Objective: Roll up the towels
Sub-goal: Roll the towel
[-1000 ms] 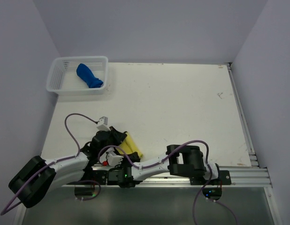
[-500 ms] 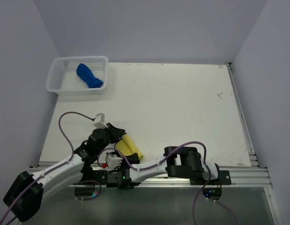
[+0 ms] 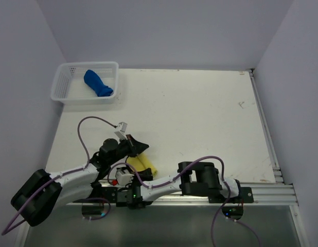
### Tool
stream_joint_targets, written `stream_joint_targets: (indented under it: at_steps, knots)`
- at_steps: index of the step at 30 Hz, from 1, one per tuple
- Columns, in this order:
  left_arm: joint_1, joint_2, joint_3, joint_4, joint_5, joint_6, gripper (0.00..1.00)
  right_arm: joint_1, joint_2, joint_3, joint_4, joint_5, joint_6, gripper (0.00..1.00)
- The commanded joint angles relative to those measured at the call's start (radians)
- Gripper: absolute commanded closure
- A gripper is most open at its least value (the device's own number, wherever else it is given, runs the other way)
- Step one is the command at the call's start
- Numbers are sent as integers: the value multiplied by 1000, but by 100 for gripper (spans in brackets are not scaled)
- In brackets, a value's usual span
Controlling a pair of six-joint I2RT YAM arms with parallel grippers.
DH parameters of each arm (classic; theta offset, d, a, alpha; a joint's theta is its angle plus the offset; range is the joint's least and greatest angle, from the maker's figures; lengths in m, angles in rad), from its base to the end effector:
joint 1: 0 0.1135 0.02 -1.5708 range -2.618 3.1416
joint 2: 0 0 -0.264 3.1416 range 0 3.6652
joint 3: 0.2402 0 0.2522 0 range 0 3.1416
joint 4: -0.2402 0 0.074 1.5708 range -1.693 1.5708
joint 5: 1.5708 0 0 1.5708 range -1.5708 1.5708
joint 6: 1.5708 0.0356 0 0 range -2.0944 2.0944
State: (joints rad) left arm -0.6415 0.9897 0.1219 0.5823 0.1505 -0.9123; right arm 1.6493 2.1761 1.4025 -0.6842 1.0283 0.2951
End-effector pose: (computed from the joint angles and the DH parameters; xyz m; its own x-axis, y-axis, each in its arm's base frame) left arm 0.1442 -0.1144 0.1553 -0.6972 -0.4553 -0.5538 0.2541 0.5653 -0.7847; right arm -0.0008 0.3990 0.1106 -0.0773 -0.9315 -0.3554 -0.5223 0.3415 -0.7814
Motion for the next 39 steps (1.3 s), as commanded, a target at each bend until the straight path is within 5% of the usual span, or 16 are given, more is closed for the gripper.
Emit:
stream_joint_targets:
  at_steps: [1,8,17,26,31,39]
  knots:
    - [2,82,-2,209,103,38,100,6,47,21,-23,-74,42,100]
    - [-4,265,-62,293,77,9,100,6,37,12,-20,-71,45,100]
    - [-32,274,-169,263,-57,-77,100,6,8,9,-15,-70,73,100]
    - [-49,265,-189,180,-147,-146,100,3,-177,-63,20,-114,205,75]
    - [-64,195,-174,39,-279,-191,100,3,-257,-100,15,-154,269,71]
    - [-102,214,-150,25,-302,-192,100,-5,-427,-180,50,-221,335,65]
